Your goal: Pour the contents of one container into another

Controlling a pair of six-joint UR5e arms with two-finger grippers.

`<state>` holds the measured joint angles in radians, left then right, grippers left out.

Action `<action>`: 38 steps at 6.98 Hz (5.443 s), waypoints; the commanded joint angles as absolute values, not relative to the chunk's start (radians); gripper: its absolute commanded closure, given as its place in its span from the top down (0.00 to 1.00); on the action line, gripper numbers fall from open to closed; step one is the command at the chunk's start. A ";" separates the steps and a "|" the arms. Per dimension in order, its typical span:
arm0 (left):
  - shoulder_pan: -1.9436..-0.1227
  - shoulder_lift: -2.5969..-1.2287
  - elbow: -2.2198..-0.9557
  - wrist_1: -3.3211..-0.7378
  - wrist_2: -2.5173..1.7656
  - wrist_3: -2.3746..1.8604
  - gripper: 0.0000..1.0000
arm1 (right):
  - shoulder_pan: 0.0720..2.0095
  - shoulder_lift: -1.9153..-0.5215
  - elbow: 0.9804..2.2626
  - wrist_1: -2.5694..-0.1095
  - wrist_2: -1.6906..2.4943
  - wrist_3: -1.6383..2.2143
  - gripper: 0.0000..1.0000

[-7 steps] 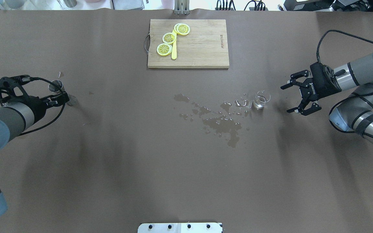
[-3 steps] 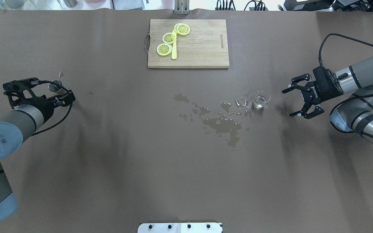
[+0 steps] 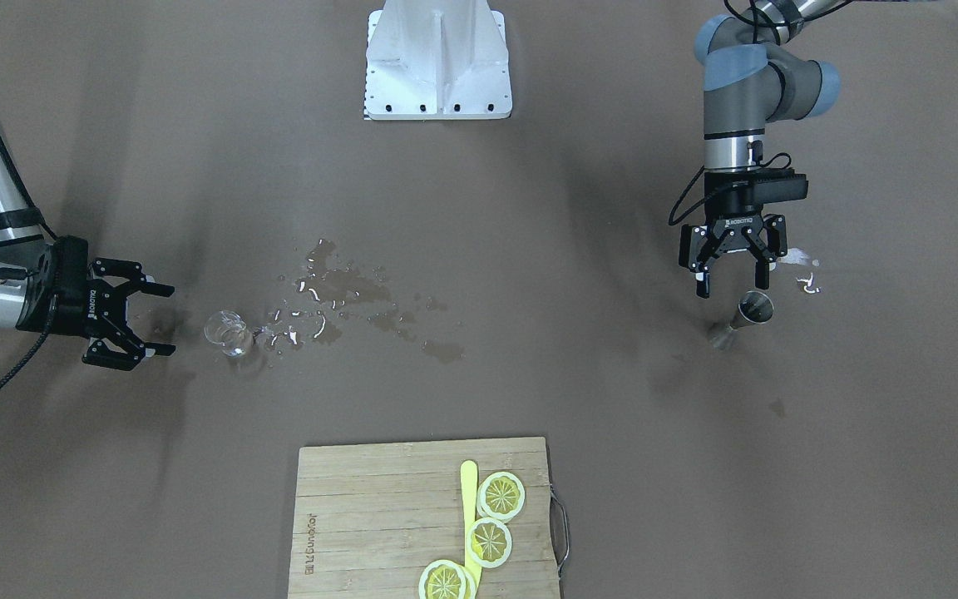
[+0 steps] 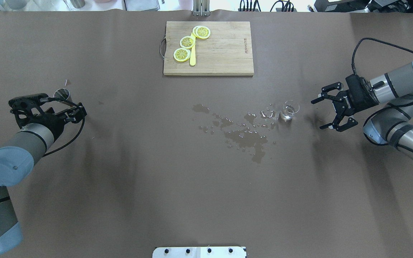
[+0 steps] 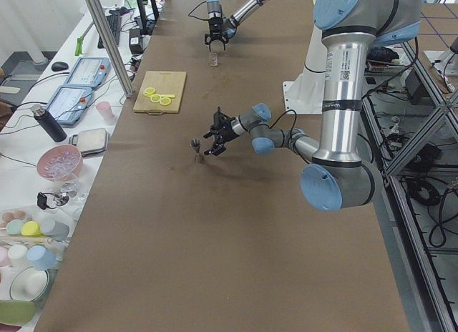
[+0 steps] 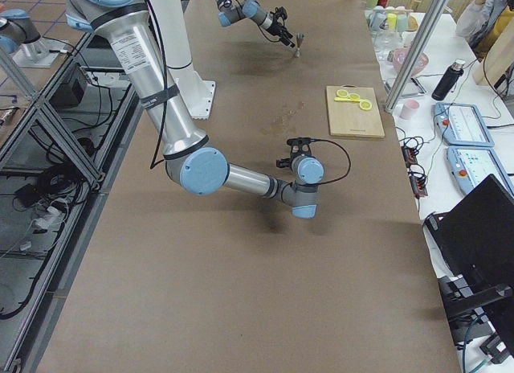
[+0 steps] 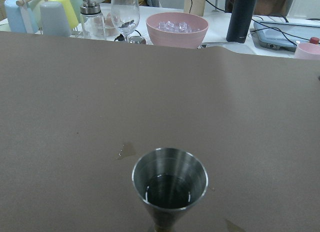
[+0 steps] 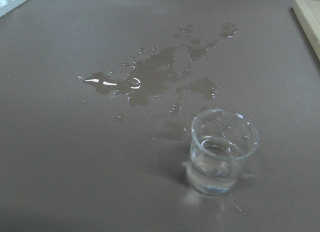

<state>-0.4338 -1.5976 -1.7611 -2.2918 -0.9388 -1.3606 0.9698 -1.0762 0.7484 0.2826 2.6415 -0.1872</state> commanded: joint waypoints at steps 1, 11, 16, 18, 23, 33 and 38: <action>-0.367 -1.617 -1.679 -2.337 -0.785 -1.361 0.98 | 0.969 -1.051 0.721 0.290 2.649 -0.186 0.98; -0.354 -1.680 -1.551 -2.396 -0.585 -1.362 0.95 | 0.910 -0.983 0.687 0.245 2.545 -0.175 0.98; -0.353 -1.706 -1.494 -2.445 -0.548 -1.362 0.92 | 0.899 -0.977 0.699 0.222 2.525 -0.175 0.98; -0.353 -1.707 -1.486 -2.447 -0.548 -1.362 0.78 | 0.894 -0.977 0.703 0.213 2.519 -0.175 0.98; -0.347 -1.713 -1.465 -2.447 -0.548 -1.364 0.50 | 0.885 -0.977 0.710 0.198 2.514 -0.163 0.82; -0.365 -1.720 -1.443 -2.464 -0.565 -1.365 0.63 | 0.885 -0.992 0.739 0.198 2.511 -0.127 0.23; -0.394 -1.730 -1.440 -2.464 -0.587 -1.359 0.64 | 0.906 -1.002 0.830 0.126 2.510 -0.107 0.00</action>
<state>-0.3871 -1.7299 -1.4415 -2.4636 -0.5803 -1.3599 0.8968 -1.0002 0.8015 0.1564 2.5101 -0.1082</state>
